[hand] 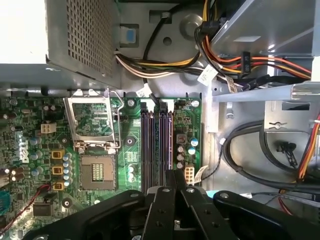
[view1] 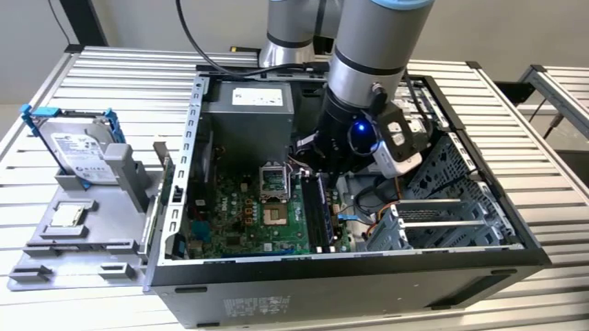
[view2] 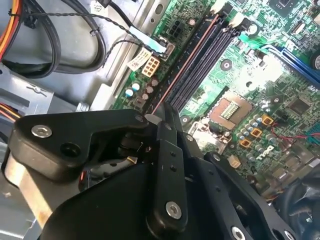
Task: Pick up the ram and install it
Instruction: 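Insert the ram into the slot, then press down the ram until it locks into place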
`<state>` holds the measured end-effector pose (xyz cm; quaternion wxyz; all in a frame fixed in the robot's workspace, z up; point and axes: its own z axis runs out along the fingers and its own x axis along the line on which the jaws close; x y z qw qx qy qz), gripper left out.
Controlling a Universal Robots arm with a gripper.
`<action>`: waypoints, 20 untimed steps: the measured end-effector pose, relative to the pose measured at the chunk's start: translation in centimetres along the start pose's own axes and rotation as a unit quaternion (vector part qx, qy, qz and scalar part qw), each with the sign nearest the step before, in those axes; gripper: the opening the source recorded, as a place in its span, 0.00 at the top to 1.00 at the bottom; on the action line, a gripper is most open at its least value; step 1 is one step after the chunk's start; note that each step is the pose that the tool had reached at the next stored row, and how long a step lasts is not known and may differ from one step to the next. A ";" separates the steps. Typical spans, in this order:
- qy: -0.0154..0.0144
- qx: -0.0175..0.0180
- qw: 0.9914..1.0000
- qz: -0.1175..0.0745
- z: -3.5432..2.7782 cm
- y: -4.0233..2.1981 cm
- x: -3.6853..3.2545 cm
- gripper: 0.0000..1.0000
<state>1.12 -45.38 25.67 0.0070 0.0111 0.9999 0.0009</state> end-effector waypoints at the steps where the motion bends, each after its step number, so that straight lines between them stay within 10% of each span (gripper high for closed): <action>1: 0.000 0.000 1.000 0.000 -0.05 0.00 0.00 1.00; 13: 0.000 0.000 1.000 -0.022 -0.42 0.00 -0.01 1.00; 20: 0.000 -0.001 0.996 -0.085 -0.43 0.00 -0.01 1.00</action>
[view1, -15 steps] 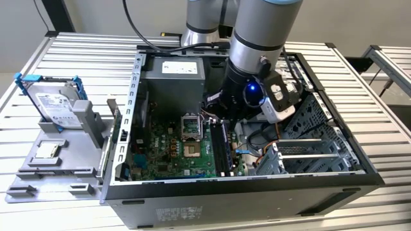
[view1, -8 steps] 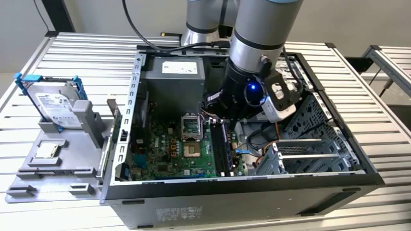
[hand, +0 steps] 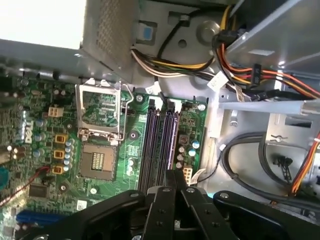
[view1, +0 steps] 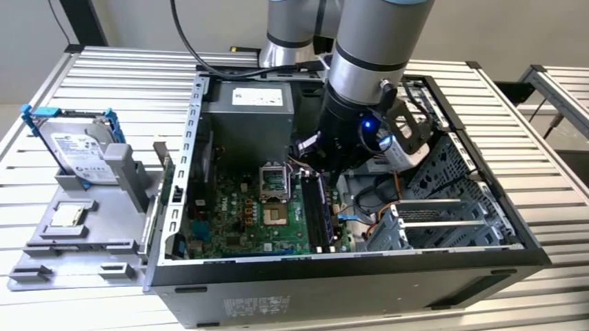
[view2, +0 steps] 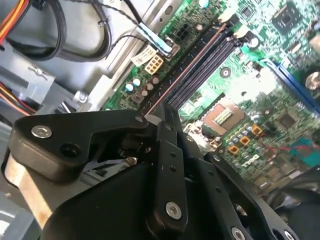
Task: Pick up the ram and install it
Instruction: 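Press down the ram until it locks into place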
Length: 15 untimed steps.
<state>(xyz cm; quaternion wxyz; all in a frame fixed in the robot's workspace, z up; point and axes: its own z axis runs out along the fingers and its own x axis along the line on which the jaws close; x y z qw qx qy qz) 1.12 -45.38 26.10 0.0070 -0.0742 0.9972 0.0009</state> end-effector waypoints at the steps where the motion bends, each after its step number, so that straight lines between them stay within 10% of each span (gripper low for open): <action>1: 0.000 0.000 1.000 -0.010 0.00 0.00 0.00 1.00; 8: 0.000 -0.001 0.997 -0.073 0.00 0.00 0.00 1.00; 15: 0.000 -0.002 0.991 -0.134 0.01 0.00 0.00 1.00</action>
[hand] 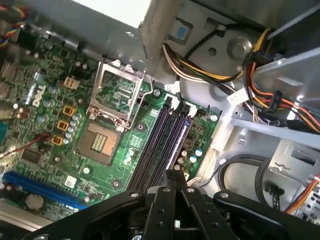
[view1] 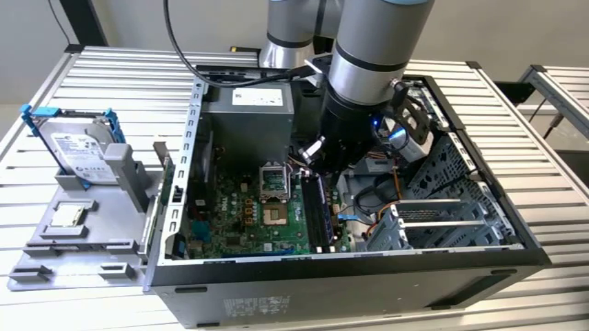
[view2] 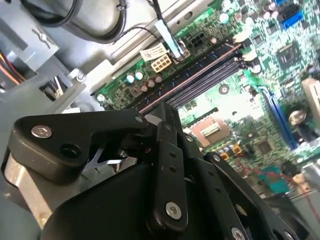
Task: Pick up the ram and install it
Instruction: 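Press down the ram until it locks into place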
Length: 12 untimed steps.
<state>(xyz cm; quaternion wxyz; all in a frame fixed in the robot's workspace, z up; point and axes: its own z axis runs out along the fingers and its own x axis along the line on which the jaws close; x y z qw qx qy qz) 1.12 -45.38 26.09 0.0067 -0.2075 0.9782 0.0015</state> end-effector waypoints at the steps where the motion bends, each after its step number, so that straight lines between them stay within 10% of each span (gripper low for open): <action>1: 0.000 0.000 1.000 -0.010 0.00 0.00 0.00 1.00; 6: 0.000 -0.001 0.999 -0.054 0.00 0.00 0.00 1.00; 12: 0.000 -0.001 0.994 -0.108 0.01 0.00 0.00 1.00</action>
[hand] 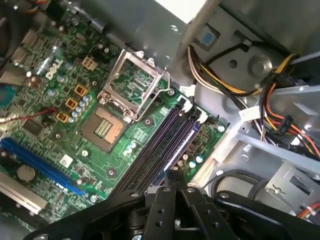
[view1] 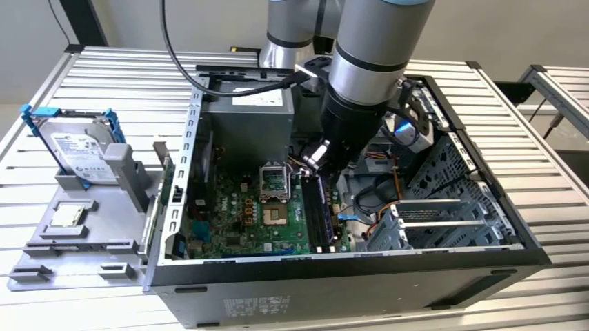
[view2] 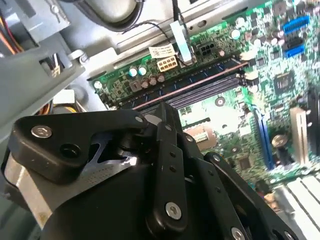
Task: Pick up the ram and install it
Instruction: 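Press down the ram until it locks into place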
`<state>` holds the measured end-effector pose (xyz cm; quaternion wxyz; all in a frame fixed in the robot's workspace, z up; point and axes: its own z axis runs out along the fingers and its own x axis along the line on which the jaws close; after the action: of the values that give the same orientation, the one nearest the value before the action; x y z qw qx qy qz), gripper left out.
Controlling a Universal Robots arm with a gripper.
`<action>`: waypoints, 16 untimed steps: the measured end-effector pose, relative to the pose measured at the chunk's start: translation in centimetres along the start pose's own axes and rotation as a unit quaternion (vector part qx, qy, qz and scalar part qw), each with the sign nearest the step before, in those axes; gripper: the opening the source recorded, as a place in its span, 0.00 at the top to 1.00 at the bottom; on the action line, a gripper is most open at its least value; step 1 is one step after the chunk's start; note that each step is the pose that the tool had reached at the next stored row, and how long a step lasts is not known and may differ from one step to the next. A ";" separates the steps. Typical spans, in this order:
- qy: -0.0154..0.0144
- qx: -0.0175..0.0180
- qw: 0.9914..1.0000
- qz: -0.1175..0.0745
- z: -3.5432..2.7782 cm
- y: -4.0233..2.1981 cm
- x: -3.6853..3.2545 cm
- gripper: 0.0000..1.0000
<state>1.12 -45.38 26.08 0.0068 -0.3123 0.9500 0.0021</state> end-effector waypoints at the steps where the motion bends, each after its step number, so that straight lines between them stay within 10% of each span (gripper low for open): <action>1: 0.000 0.000 1.000 -0.009 0.00 0.00 0.00 1.00; 9: -0.001 -0.001 0.997 -0.082 0.00 0.00 0.00 1.00; 16: -0.002 -0.001 0.989 -0.145 0.01 0.00 0.00 1.00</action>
<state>1.12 -45.38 26.07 0.0082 -0.4467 0.8946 0.0024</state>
